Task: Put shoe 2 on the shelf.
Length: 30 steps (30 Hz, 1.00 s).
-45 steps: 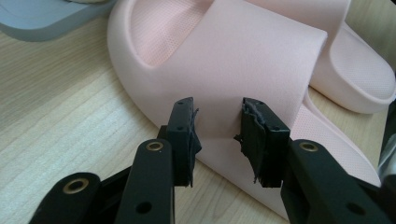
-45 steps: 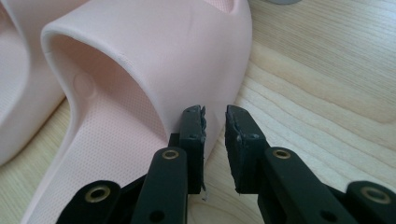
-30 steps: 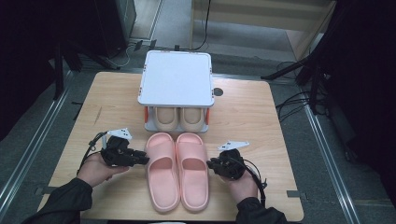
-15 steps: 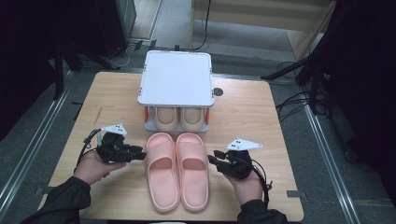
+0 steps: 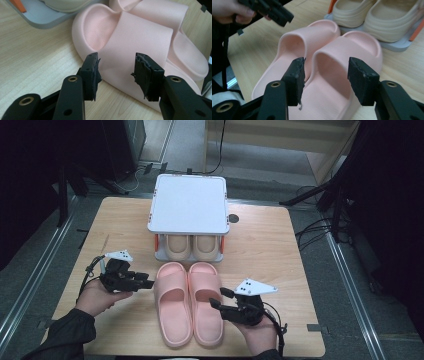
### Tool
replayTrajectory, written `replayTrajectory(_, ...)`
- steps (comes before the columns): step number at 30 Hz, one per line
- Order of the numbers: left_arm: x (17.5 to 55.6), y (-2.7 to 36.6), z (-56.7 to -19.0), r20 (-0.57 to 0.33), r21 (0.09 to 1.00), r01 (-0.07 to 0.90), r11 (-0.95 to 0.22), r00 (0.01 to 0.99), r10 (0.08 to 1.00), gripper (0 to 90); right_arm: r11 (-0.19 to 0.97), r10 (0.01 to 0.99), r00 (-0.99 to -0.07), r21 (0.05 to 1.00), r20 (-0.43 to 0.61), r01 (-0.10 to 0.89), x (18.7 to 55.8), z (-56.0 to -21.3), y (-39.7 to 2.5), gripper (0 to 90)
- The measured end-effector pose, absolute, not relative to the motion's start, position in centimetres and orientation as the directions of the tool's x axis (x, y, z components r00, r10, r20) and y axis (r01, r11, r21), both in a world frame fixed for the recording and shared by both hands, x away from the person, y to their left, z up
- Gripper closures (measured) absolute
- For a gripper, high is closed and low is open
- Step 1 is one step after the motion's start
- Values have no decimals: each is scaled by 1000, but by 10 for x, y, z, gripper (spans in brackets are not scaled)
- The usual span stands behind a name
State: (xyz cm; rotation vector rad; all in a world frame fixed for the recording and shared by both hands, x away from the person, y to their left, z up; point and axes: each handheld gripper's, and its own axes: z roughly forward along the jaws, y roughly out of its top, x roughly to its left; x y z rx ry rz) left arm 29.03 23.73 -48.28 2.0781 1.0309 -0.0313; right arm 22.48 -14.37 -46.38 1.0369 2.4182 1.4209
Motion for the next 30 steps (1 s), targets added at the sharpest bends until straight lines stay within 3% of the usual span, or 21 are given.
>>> replayTrajectory(15,298,236,-477,-327,666,657,-353,683,653,539,367,657,-739,791,153,490,222,-494,-95,387)
replayTrajectory(30,305,233,-476,-327,673,648,-357,693,642,545,308,743,-652,789,150,532,228,-512,-67,367)
